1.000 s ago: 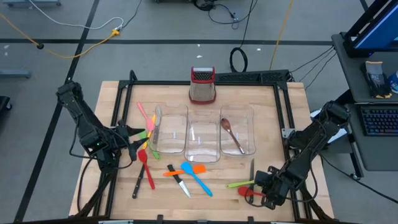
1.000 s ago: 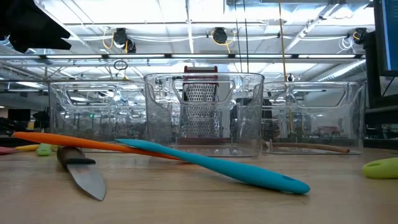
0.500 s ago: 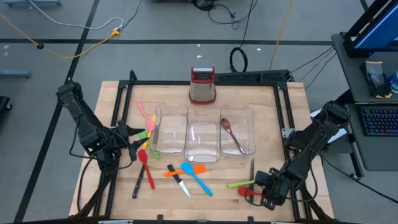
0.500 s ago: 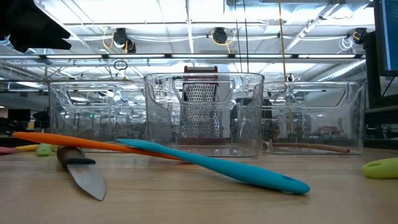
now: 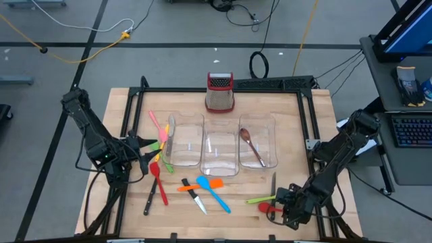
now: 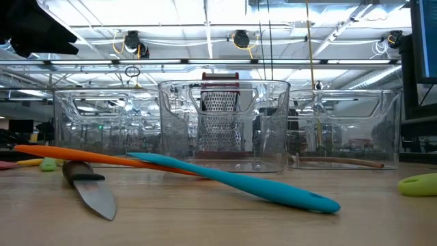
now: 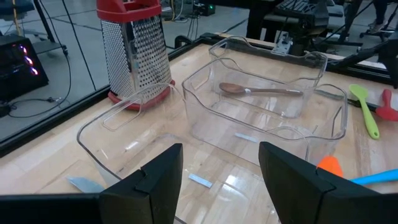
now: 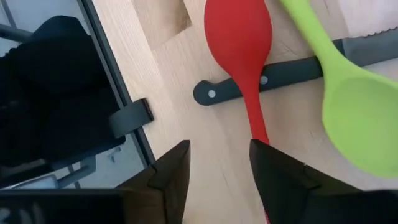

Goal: Pick & Place Kitchen Items
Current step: Put the red serving spoon into the right transparent bin

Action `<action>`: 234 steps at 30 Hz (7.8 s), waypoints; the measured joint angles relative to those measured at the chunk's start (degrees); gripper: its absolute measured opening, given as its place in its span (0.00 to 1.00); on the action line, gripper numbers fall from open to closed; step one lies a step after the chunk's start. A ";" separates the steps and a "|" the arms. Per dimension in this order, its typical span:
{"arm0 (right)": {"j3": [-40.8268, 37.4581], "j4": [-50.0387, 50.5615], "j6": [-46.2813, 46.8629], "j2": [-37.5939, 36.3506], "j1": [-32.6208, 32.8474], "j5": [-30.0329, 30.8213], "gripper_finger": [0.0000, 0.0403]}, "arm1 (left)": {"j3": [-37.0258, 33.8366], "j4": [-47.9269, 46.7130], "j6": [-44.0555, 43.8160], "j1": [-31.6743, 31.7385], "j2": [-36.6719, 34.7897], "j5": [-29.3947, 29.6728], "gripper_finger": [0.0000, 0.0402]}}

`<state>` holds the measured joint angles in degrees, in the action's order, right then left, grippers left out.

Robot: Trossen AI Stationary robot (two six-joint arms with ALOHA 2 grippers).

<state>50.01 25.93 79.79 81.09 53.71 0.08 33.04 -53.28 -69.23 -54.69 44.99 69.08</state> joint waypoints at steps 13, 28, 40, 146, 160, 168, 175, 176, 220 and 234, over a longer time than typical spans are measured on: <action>-0.80 -4.87 -6.70 6.25 0.00 -0.14 0.34 | 0.00 0.02 -0.46 0.02 0.00 -0.02 0.54; -0.82 -4.13 -6.89 10.27 -1.67 -5.05 0.34 | 0.00 0.20 -0.48 0.00 -0.01 -0.04 0.54; -0.80 -2.80 -2.45 5.71 -1.89 -7.67 0.31 | 0.00 0.20 -0.46 0.02 -0.02 0.00 0.54; -7.38 -6.05 1.60 1.69 0.04 4.32 0.19 | 0.00 0.17 0.36 0.02 -0.01 0.04 0.54; -7.33 -6.43 2.13 1.67 0.02 2.97 0.19 | 0.00 0.17 0.08 0.02 -0.02 0.04 0.54; -7.31 -6.41 2.26 1.67 0.02 2.72 0.20 | 0.00 0.17 0.11 0.02 0.00 0.04 0.54; -7.29 -6.32 2.67 1.64 0.00 1.33 0.21 | 0.00 0.17 0.13 0.02 -0.02 0.07 0.54; -7.29 -6.33 2.98 1.64 0.00 1.31 0.20 | 0.00 0.17 0.13 0.02 0.00 0.07 0.54; -7.29 -7.90 3.58 2.15 -0.46 1.30 0.46 | 0.00 0.13 0.17 0.02 -0.02 0.07 0.54; -7.00 -4.65 5.96 8.05 -0.48 2.39 0.31 | 0.00 0.13 0.48 0.03 -0.02 0.07 0.54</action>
<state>43.01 21.29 85.75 89.14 53.23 2.47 33.04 -53.15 -68.75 -54.66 44.97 69.14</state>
